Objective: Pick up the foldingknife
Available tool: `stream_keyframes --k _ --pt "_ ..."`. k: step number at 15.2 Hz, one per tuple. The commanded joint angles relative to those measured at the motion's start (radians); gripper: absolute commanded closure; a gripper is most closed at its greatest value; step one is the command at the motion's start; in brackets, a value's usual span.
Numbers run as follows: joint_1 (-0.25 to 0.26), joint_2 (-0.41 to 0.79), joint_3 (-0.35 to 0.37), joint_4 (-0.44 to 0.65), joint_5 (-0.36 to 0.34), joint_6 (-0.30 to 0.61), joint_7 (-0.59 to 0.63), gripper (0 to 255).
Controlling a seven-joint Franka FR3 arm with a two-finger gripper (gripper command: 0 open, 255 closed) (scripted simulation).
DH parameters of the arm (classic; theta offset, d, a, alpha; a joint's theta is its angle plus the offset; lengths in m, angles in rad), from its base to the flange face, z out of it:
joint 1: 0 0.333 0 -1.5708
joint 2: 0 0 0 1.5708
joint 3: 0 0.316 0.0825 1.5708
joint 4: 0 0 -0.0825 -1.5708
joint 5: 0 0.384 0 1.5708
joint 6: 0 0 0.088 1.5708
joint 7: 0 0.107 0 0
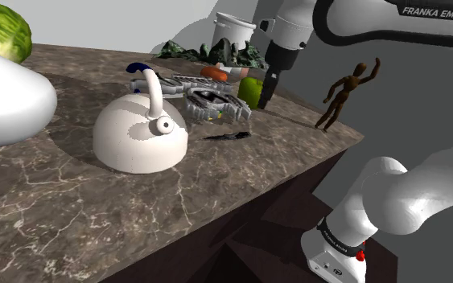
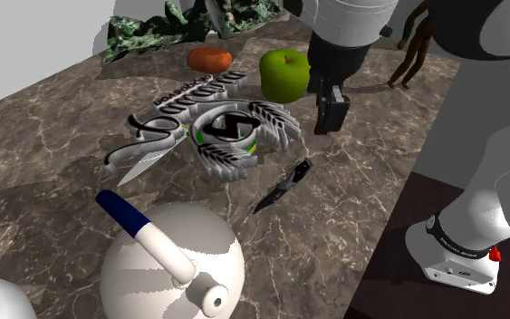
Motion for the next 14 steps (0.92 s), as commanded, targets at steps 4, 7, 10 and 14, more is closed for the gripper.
stream_keyframes --k 4,7,10,14 --pt "0.083 0.112 0.050 0.022 -0.021 0.057 -0.150 0" --pt "0.131 0.163 0.083 0.025 -0.033 0.085 -0.235 0" --pt "0.156 0.188 0.102 0.011 -0.041 0.113 -0.276 0" --pt "0.155 0.199 0.104 -0.033 -0.045 0.166 -0.264 0"
